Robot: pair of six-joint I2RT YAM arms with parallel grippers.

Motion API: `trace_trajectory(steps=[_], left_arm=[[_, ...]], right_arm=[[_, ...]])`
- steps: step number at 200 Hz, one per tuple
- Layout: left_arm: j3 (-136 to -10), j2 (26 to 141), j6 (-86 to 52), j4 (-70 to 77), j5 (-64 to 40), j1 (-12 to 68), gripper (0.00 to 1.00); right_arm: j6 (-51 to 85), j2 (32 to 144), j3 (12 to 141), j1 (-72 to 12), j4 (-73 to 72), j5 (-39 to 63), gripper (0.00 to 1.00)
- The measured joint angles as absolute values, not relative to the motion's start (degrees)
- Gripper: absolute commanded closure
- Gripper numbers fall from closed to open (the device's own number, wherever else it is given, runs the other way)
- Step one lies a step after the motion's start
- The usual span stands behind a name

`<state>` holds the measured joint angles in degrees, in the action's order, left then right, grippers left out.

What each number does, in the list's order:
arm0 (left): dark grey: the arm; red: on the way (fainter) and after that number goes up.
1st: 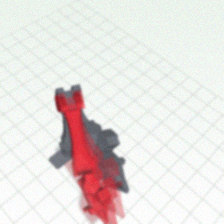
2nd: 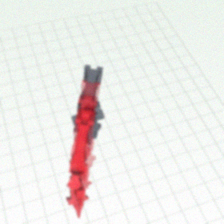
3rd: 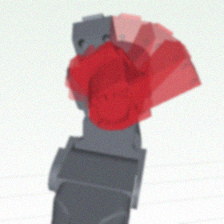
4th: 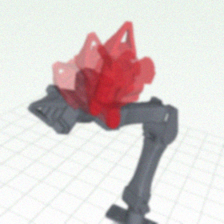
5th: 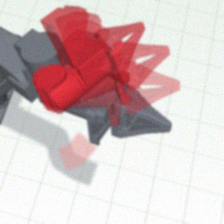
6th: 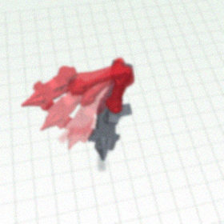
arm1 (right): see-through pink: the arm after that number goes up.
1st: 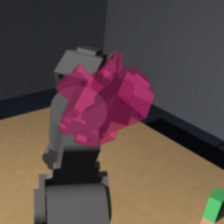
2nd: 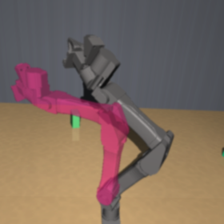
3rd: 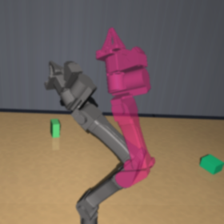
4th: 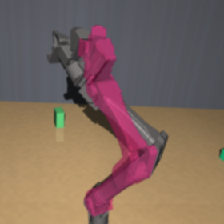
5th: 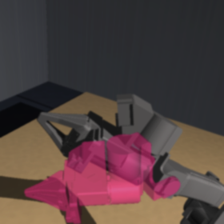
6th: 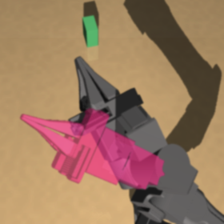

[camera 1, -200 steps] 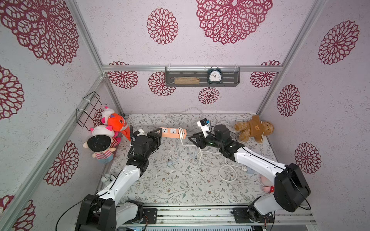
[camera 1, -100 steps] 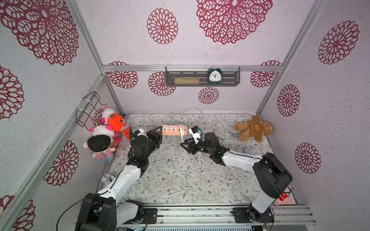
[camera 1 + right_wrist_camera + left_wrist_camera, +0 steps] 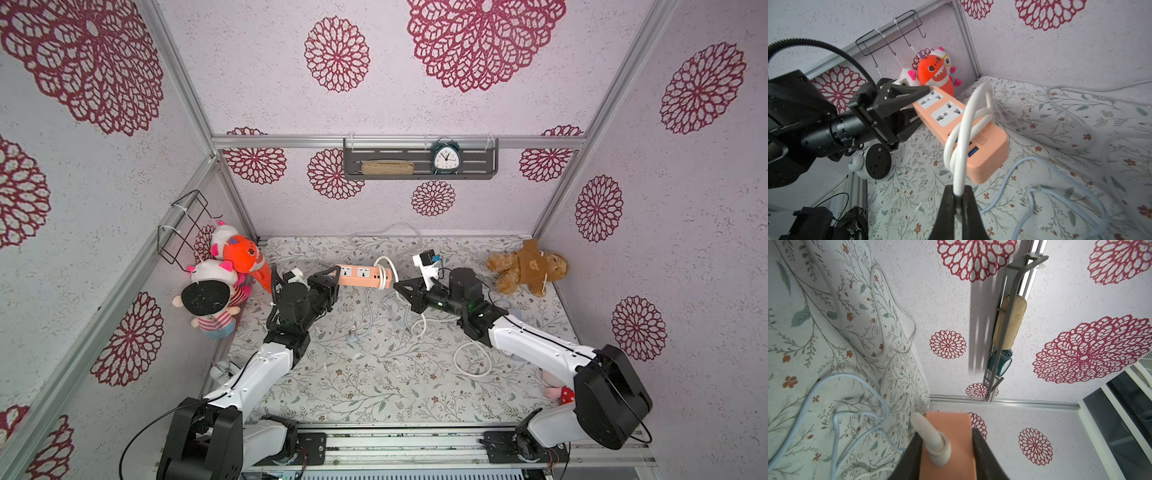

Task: Unwrap the cord wrapped around the power strip
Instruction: Unwrap the power cord from the power strip.

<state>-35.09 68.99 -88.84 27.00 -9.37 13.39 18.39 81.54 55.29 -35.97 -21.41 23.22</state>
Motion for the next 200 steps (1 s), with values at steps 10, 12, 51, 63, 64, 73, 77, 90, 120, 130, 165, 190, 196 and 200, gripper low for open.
trace_trajectory(steps=[10,12,51,63,64,73,77,90,120,130,165,190,196,200], left_arm=[[-35.09,68.79,-88.23,26.87,-10.41,13.32,1.00],[-35.09,68.73,-88.09,26.79,-10.72,13.30,1.00],[-34.98,65.12,-86.08,24.99,-13.93,12.12,1.00],[-34.98,64.49,-85.62,25.43,-15.64,11.29,1.00],[-34.98,64.49,-85.62,25.47,-15.77,11.25,1.00],[-34.94,64.51,-85.73,26.41,-17.06,10.76,1.00],[-34.85,64.64,-86.06,27.11,-17.37,10.57,1.00],[-33.95,65.32,-87.90,31.05,-17.85,10.07,1.00],[-31.42,70.17,-93.08,42.78,-15.09,9.30,1.00],[-30.09,71.83,-93.97,46.61,-11.33,9.43,1.00],[-28.05,72.03,-91.02,45.87,2.85,9.69,1.00],[-34.06,70.54,-83.83,35.88,7.51,9.67,1.00],[-35.64,70.37,-82.35,33.93,7.57,9.54,1.00],[-36.62,70.37,-81.45,32.73,7.31,9.30,1.00]], right_arm=[[17.58,81.08,56.90,-34.50,-18.44,23.22,1.00],[17.56,81.08,57.23,-34.22,-17.82,23.27,1.00],[16.45,83.55,63.51,-29.41,-8.25,23.73,1.00],[16.16,85.25,65.12,-28.91,-6.72,23.88,1.00],[16.16,85.41,65.19,-28.88,-6.63,23.90,1.00],[16.10,87.11,66.37,-28.69,-5.72,24.18,1.00],[16.10,87.88,66.74,-28.64,-5.48,24.21,1.00],[16.12,90.30,67.09,-28.51,-5.34,24.23,1.00],[16.78,93.30,62.83,-28.53,-5.98,24.27,1.00],[17.32,93.45,60.84,-28.56,-6.17,24.25,1.00],[17.63,90.94,55.09,-28.77,-5.34,25.52,1.00],[14.48,82.39,51.77,-28.77,-2.42,27.55,1.00],[13.80,79.94,51.46,-28.60,-1.65,28.05,1.00],[13.34,78.17,51.42,-28.34,-1.08,28.51,1.00]])
